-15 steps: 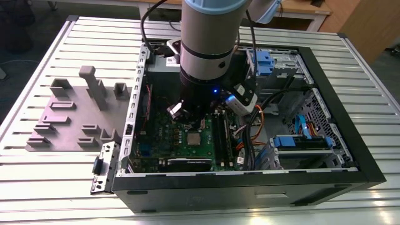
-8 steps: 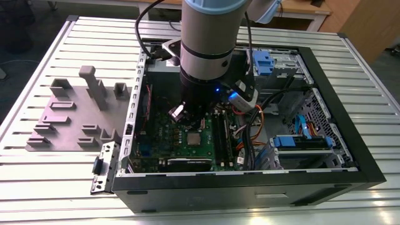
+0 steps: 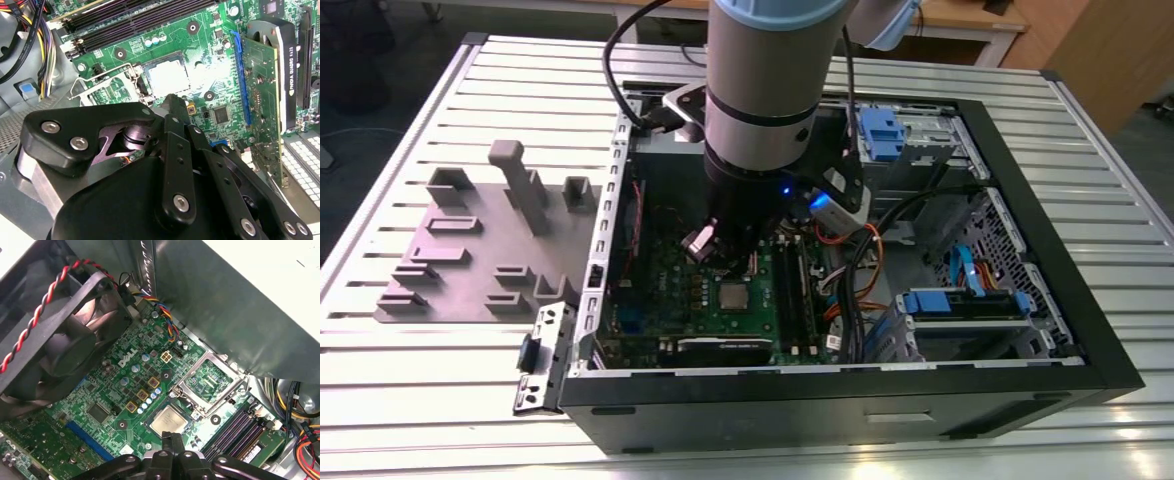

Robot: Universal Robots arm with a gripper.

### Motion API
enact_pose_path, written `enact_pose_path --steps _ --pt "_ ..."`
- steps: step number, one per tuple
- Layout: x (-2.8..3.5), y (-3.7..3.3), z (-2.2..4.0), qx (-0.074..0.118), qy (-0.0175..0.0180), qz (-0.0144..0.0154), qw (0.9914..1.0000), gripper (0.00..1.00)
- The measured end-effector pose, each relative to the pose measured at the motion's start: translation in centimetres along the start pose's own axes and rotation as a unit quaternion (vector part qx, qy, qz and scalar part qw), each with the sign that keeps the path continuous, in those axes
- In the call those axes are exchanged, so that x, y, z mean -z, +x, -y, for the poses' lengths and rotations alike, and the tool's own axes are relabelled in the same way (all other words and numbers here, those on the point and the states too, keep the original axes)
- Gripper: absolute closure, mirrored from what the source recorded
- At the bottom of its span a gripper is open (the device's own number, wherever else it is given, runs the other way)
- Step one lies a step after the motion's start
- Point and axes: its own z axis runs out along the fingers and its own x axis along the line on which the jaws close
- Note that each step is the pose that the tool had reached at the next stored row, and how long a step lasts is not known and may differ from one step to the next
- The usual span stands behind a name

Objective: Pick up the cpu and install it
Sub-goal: 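Close the cpu cover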

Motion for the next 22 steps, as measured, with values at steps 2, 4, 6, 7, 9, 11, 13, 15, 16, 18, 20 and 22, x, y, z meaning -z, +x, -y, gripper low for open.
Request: enact_pose_path --steps 2,4,6,7,9,11,13,15,16,18,20,22 --pt "0.0 0.0 0.0 0.0 0.0 0.0 1.0 0.89" --pt "0.0 0.0 0.0 0.001 0.0 0.0 1.0 0.89" --pt "0.0 0.0 0.0 0.001 0.0 0.0 1.0 0.89" --pt "0.0 0.0 0.0 0.001 0.0 0.0 1.0 0.89" --pt "0.0 0.0 0.0 0.001 0.0 0.0 1.0 0.89" --pt "0.0 0.0 0.0 0.001 0.0 0.0 1.0 0.89" --pt "0.0 0.0 0.0 0.004 0.0 -0.0001 0.99999 0.89" --pt "0.0 0.0 0.0 0.01 0.0 -0.0001 0.99995 0.89" --pt "0.0 0.0 0.0 0.014 0.0001 -0.0002 0.9999 0.89" --pt "0.0 0.0 0.0 0.025 0.0001 -0.0004 0.99969 0.89" --pt "0.0 0.0 0.0 0.037 0.0002 -0.0006 0.99931 0.89" --pt "0.0 0.0 0.0 0.049 0.0003 -0.0008 0.99881 0.89"
